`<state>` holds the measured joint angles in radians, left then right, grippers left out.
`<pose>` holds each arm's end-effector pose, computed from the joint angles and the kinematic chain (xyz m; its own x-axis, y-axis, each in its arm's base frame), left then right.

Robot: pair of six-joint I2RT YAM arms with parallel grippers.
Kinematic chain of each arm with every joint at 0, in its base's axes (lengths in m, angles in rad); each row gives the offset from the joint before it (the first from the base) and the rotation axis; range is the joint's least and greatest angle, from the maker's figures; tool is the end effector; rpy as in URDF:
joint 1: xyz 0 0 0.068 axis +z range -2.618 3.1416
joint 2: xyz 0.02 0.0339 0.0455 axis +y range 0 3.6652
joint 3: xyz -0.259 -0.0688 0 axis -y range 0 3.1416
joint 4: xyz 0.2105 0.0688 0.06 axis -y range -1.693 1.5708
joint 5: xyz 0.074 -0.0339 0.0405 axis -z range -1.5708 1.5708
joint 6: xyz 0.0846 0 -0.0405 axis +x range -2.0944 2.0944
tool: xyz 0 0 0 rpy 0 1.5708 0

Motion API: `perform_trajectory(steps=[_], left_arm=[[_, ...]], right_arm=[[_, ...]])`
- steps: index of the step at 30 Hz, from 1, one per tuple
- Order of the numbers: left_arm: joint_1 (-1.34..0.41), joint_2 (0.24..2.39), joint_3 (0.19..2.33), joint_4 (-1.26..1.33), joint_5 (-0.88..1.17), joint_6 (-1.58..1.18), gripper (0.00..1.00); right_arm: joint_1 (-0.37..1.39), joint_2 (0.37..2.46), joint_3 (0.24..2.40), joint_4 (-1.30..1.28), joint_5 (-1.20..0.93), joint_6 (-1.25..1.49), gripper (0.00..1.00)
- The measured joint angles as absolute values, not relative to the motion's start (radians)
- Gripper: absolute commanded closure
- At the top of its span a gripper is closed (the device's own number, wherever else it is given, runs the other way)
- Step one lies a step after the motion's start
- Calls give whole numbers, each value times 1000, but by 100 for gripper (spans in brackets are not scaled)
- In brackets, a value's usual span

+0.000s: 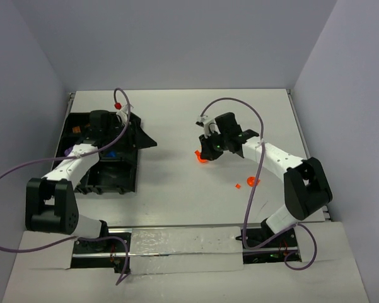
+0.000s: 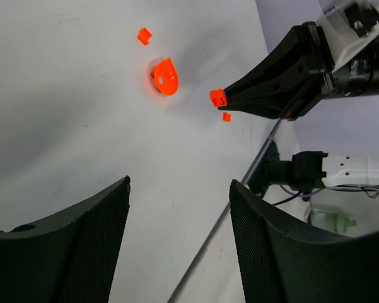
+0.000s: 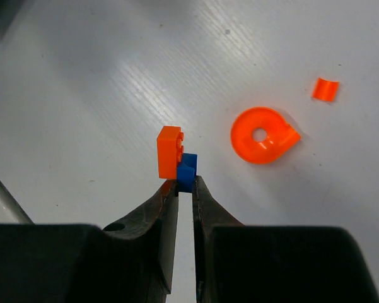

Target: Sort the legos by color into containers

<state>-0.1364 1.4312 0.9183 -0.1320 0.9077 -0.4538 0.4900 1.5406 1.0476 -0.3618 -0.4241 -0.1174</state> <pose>0.2857 -0.1065 0.2432 -0.8455 -0.1563 -0.5106 0.3750 0.5070 -0.7761 0.2705 0.1838 0.2116 -0.5829 -0.4319 -0.6882 -0.7406 0.6308 0.2314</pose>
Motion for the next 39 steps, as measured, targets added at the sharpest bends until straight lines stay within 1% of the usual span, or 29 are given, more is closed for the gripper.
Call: perform_trajectory(steps=[8, 16, 26, 32, 39], left_arm=[[-213, 1512, 917, -69, 939, -585, 33], [-252, 1565, 922, -63, 959, -634, 35], [-301, 1573, 930, -55, 997, -650, 37], [-320, 1577, 930, -49, 1008, -652, 42], [-322, 1597, 932, -49, 1007, -651, 45]], right_arm=[[642, 1546, 1119, -356, -369, -102, 100], [760, 1555, 1176, -361, -282, -118, 100], [805, 1580, 1202, -376, -168, -140, 100], [812, 1588, 1213, -381, -157, -144, 100], [823, 1590, 1226, -384, -158, -144, 100]])
